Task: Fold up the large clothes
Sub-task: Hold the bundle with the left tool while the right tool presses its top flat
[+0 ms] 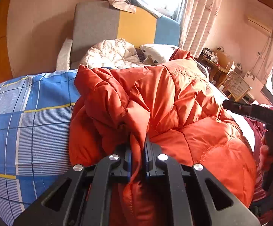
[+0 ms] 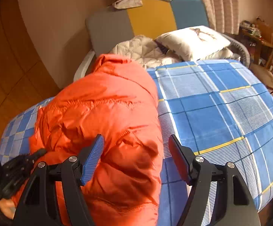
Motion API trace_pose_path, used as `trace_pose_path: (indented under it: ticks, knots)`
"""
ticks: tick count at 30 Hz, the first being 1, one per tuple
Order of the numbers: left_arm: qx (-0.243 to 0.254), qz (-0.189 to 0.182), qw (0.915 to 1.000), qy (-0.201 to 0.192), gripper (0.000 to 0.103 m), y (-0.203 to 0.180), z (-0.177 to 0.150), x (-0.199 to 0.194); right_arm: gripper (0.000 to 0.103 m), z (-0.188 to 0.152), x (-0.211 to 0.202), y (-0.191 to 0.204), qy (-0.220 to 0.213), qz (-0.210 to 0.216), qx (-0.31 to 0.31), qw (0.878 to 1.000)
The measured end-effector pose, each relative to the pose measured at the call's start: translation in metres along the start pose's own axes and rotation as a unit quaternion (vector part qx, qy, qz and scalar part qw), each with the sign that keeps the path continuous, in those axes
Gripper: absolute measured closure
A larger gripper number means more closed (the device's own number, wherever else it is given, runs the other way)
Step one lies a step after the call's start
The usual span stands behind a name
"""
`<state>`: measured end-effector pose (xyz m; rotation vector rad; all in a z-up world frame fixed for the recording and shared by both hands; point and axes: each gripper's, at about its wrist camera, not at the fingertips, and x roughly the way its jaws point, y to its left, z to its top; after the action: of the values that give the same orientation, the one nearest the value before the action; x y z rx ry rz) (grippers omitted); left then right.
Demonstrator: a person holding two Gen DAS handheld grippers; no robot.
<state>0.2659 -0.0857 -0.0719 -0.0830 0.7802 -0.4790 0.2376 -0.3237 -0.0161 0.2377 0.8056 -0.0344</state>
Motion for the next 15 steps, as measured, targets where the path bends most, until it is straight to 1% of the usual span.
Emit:
trace_pose_path:
  ticks: [2, 5, 8, 10, 15]
  knots:
    - [-0.007, 0.006, 0.9999, -0.009, 0.094, -0.002, -0.003, -0.005, 0.032, 0.0, -0.006, 0.021, -0.024, -0.01, -0.002, 1.0]
    - [-0.007, 0.022, 0.9996, -0.018, 0.093, -0.006, -0.011, -0.012, 0.032, -0.002, -0.001, 0.049, -0.042, -0.029, -0.027, 0.998]
    - [-0.008, 0.036, 0.999, -0.024, 0.091, -0.009, -0.015, -0.016, 0.032, -0.001, 0.011, 0.066, -0.032, -0.029, -0.053, 0.998]
    - [-0.009, 0.046, 0.9985, -0.027, 0.091, -0.01, -0.016, -0.017, 0.032, -0.003, 0.019, 0.076, -0.028, -0.042, -0.076, 0.996]
    - [-0.016, 0.057, 0.9977, -0.032, 0.09, -0.006, -0.018, -0.014, 0.031, -0.016, 0.034, 0.086, -0.022, -0.059, -0.106, 0.992]
